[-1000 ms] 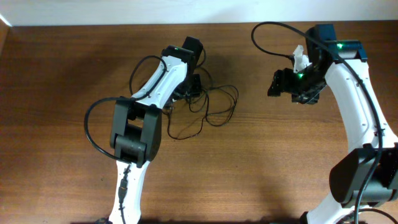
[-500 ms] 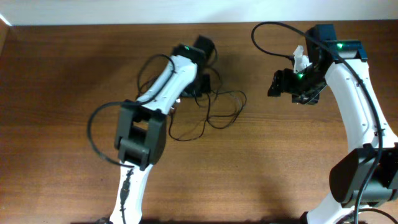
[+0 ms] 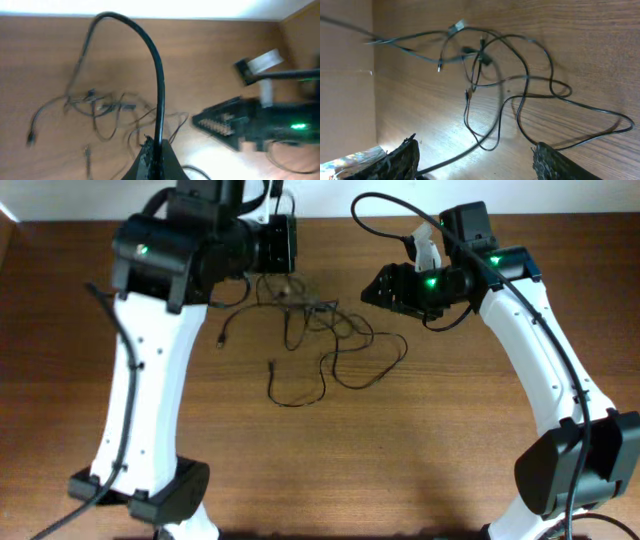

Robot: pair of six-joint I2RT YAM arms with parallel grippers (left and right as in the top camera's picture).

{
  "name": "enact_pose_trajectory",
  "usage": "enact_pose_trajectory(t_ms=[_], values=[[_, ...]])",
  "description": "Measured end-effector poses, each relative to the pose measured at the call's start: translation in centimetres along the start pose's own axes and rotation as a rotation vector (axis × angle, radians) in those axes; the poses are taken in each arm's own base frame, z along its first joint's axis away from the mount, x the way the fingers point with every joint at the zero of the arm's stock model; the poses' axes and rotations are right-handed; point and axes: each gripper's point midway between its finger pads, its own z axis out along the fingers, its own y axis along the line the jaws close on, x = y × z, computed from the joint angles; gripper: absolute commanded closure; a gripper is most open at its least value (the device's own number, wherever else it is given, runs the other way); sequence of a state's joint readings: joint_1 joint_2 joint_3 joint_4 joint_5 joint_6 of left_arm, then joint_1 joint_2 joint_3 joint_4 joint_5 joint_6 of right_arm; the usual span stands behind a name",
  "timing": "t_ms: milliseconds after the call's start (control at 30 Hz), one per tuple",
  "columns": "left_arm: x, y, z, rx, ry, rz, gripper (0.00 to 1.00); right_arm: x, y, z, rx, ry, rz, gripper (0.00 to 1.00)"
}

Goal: Untangle cables
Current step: 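Drag a grasped cable with the left gripper to the table's left edge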

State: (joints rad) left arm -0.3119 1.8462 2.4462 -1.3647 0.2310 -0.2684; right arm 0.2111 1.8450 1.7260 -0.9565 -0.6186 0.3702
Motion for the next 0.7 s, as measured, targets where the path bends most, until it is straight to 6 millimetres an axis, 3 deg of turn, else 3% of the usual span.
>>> enact_pose_trajectory(t_ms=[167,300,533,700], values=[[-3.0,-2.4,-6.0,0.079,-0.204,0.029,1.00,0.3,-0.3,0.5,0.053,-0.003,0.034,0.25],[-5.0,1.5,-9.6,0.012,-0.319,-0.041,1.00,0.4,-1.0,0.4,0.093,-0.005,0.044,0.25],[-6.7,6.7,-14.0,-0.093,-0.448,-0.143,1.00,0.5,-1.7,0.4,0.133,-0.007,0.052,0.25],[-5.1,8.3,-14.0,-0.147,-0.393,-0.175,1.00,0.8,-2.0,0.3,0.149,0.004,0.049,0.25]])
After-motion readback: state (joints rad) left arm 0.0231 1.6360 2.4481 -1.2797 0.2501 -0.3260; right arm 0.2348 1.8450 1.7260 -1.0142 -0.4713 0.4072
